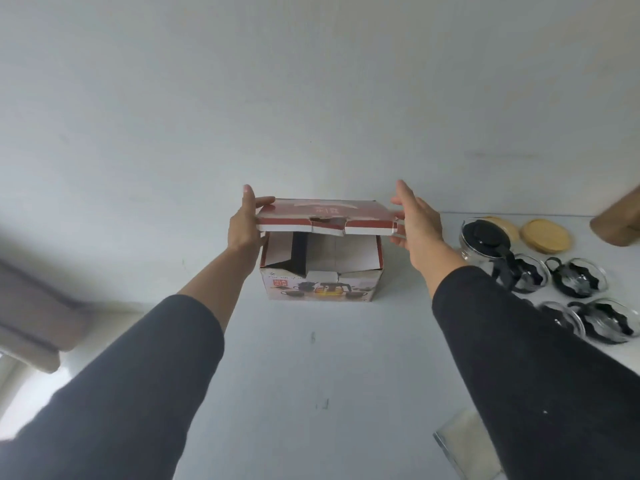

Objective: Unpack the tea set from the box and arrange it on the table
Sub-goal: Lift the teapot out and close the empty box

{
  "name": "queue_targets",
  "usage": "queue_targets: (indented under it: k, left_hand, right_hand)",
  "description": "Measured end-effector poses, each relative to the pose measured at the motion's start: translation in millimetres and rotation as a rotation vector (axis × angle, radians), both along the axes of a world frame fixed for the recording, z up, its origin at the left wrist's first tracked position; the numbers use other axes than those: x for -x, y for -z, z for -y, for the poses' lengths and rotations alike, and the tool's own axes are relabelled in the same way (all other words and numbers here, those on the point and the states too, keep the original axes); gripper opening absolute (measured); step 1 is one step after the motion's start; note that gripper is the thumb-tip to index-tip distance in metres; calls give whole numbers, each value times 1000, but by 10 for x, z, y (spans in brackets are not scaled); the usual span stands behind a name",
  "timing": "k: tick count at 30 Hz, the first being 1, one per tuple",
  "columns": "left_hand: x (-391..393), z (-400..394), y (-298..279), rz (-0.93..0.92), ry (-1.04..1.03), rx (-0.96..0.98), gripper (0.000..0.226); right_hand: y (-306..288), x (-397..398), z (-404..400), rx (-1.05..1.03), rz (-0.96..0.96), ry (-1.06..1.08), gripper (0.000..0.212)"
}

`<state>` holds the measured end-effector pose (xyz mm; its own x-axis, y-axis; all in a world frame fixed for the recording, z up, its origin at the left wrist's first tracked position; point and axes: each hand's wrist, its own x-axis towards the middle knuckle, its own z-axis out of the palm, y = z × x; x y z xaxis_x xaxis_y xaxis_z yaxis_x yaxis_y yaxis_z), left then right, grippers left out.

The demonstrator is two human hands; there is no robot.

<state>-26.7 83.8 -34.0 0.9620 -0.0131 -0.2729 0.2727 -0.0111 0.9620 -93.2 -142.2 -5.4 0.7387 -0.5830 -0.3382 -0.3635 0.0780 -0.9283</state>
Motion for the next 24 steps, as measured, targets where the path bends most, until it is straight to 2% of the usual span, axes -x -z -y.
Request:
queue_targets:
  k: [5,10,16,24]
  left_hand:
    - [259,-159,161,122,55,-200,27]
    - [476,-194,243,262,123,-405,33]
    - [528,-266,319,364,203,-577,44]
    - [488,-292,352,464,252,-731,38]
  right_hand:
    - [178,319,-148,212,26,-57,33]
    - [267,515,-254,431,-9,-238,44]
    - [290,591,-262,560,-52,-355,39]
    - [423,557,-330,736,-84,-259,26]
